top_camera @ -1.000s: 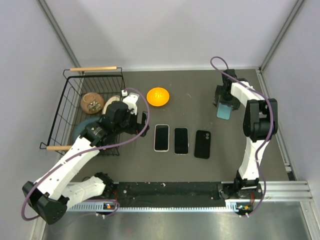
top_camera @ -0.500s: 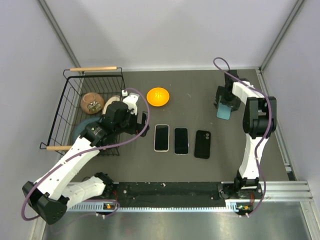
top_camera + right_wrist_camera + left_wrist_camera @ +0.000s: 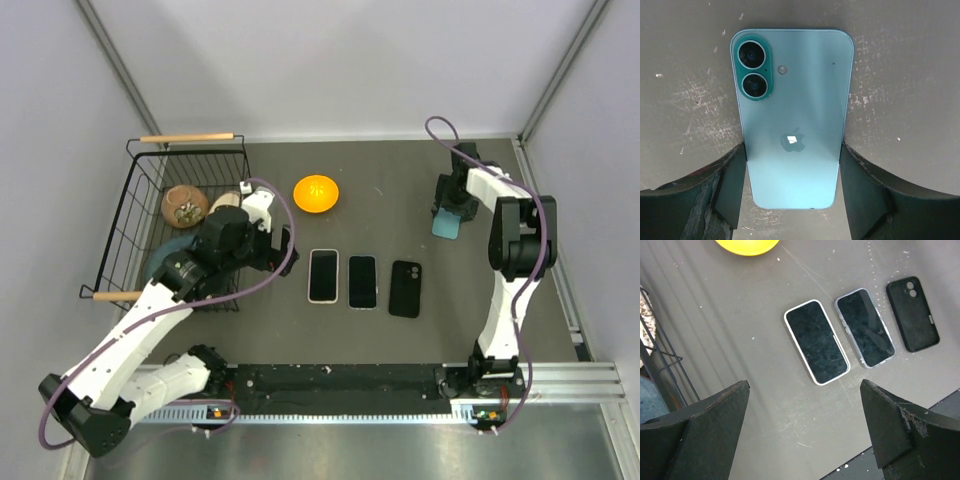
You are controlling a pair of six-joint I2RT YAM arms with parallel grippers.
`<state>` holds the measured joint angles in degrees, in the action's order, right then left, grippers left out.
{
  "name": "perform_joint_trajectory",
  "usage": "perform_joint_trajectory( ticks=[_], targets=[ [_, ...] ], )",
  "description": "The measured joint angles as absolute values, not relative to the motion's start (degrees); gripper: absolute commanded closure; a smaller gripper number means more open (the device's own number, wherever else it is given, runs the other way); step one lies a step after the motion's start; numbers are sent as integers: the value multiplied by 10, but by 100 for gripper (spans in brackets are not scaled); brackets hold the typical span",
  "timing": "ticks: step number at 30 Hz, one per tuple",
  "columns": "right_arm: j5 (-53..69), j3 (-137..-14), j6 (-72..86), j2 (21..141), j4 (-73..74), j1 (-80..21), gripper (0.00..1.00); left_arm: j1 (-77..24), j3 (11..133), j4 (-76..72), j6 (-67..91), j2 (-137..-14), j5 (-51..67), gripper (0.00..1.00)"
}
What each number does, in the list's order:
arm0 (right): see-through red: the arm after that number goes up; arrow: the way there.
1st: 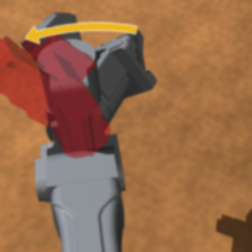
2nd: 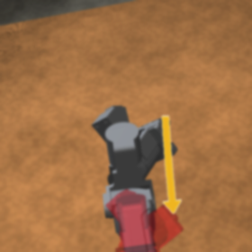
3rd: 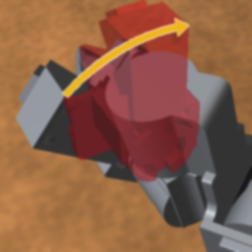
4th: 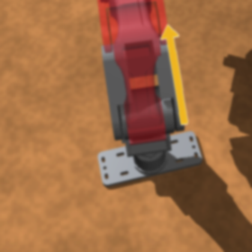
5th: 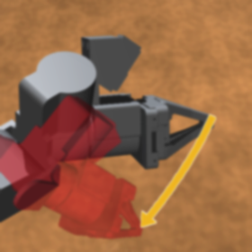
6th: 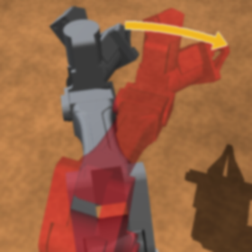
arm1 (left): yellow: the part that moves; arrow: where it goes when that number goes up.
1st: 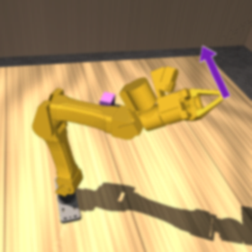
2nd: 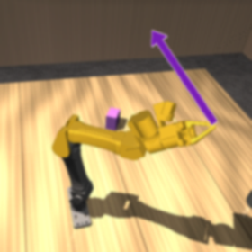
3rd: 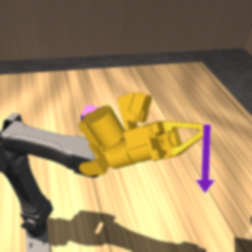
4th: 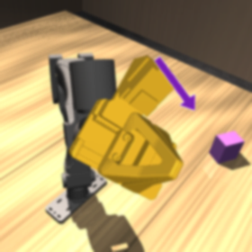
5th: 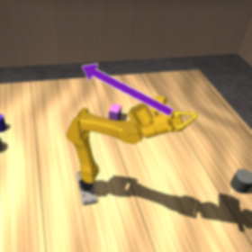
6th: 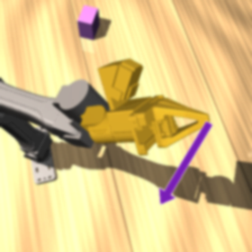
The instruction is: Put the phone into the phone case
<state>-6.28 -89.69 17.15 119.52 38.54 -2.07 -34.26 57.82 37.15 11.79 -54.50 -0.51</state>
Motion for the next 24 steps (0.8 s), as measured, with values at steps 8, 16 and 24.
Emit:
perform_joint_trajectory(
  ticks=[8,16,24],
  targets=[
    [-25,-789,150,1124,318,-21,64,-343,588,361,122,-557,22,9],
    [22,-670,156,1028,293,-31,67,-343,673,364,142,-625,46,11],
    [92,-602,157,892,253,-84,67,-343,750,356,192,-714,112,16]
  ],
)
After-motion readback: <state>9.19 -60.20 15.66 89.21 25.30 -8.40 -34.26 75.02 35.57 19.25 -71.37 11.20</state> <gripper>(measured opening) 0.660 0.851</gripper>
